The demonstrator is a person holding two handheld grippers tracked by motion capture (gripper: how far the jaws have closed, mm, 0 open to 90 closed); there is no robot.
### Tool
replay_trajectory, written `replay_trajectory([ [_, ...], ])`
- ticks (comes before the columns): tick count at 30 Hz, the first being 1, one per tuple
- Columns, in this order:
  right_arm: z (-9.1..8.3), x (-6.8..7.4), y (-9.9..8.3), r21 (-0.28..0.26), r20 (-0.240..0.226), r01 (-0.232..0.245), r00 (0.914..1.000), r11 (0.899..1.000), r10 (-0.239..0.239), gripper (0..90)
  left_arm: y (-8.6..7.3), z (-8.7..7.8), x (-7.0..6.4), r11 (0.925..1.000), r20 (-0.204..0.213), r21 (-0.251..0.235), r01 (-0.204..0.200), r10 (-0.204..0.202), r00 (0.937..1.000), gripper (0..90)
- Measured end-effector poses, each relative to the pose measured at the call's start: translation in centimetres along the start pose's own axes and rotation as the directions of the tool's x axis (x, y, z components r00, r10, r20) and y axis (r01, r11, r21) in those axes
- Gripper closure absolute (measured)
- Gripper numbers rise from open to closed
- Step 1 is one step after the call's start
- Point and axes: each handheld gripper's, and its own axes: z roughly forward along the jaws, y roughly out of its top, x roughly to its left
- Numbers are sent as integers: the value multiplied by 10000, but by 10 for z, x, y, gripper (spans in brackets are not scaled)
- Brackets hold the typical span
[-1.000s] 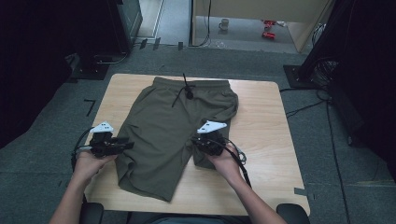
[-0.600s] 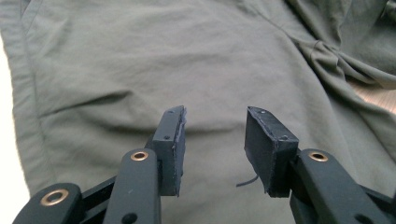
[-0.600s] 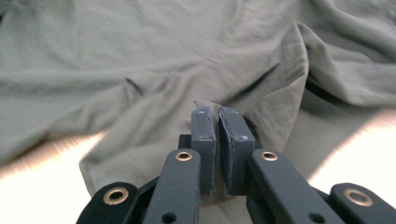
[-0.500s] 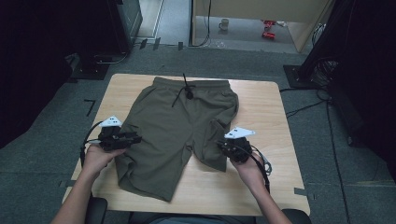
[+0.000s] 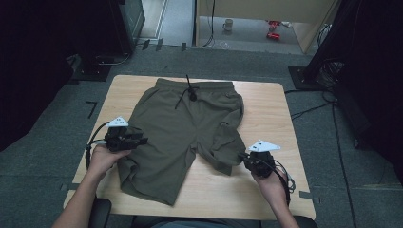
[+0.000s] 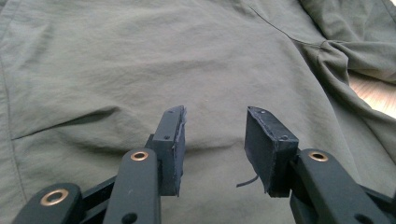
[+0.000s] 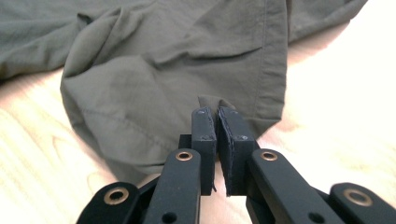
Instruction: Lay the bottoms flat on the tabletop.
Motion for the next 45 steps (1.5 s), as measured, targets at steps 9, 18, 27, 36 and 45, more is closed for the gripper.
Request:
replay_trajectory([
  [9,-14,2,-14,-35,138,-150,9998,9999,150,857,0,2,1,9999,45,107,11,-12,10000,580],
  [18,-17,0,-20,37,267,-312,9992,9995,311,890,4,6,0,10000,207,44,-66,65,9998,580],
  [27,-36,-6,-22,-589,218,-866,9959,9945,880,900,7,11,1,9999,392,19,-99,99,9992,581],
  [36,-28,-33,-10,-326,924,-808,9922,9962,835,900,7,13,1,10000,448,58,-70,67,9990,582],
  [45,-54,-48,-10,-653,1311,-1056,9849,9923,1134,900,6,14,2,9998,455,165,-59,51,9990,581],
])
